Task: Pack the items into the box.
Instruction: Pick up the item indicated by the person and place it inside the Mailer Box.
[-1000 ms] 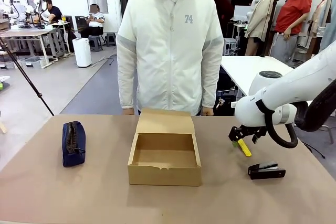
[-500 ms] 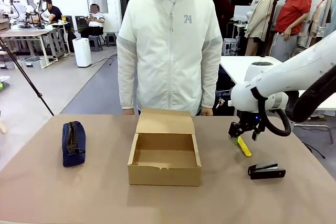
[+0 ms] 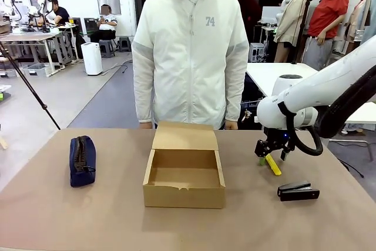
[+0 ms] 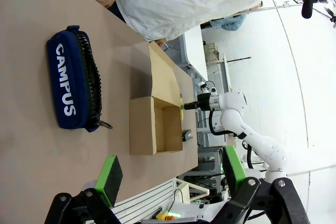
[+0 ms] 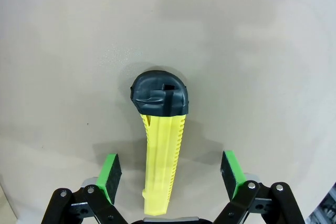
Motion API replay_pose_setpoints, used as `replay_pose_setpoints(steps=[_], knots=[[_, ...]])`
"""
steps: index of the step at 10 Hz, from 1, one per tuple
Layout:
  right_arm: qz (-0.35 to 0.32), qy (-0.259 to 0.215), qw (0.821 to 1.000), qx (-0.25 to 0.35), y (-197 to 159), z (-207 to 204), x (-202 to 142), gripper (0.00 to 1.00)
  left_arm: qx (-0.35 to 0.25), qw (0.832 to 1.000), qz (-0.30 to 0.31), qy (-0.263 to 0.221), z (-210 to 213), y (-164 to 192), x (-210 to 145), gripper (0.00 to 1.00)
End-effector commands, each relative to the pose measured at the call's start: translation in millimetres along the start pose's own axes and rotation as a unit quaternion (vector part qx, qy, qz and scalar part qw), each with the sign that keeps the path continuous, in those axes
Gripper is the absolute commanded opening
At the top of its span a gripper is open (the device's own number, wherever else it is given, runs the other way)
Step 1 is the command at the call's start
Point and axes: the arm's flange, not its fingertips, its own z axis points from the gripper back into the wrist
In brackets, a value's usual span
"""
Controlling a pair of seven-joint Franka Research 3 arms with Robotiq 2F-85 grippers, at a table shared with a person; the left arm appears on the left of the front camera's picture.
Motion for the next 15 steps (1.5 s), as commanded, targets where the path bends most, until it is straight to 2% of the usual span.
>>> replay_pose_setpoints(steps=[1,2,3,4,5,15], knots=[[-0.004,-0.005,1.000,-0.019,4,5,6,1.00,-0.002,1.000,-0.008,0.003,2,0,0,1.00],[0.002,-0.002,1.000,-0.023,5,4,7,1.00,-0.002,1.000,-0.008,0.003,2,0,0,1.00],[0.001,-0.003,1.000,-0.026,5,4,8,0.72,-0.002,1.000,-0.008,0.003,2,0,0,1.00],[0.003,-0.003,1.000,-0.028,5,3,9,0.16,-0.002,1.000,-0.008,0.003,2,0,0,1.00],[-0.001,-0.003,1.000,-0.031,7,3,9,0.00,-0.002,1.000,-0.008,0.003,2,0,0,1.00],[0.006,0.011,1.000,-0.028,7,14,11,0.00,-0.002,1.000,-0.008,0.003,2,0,0,1.00]])
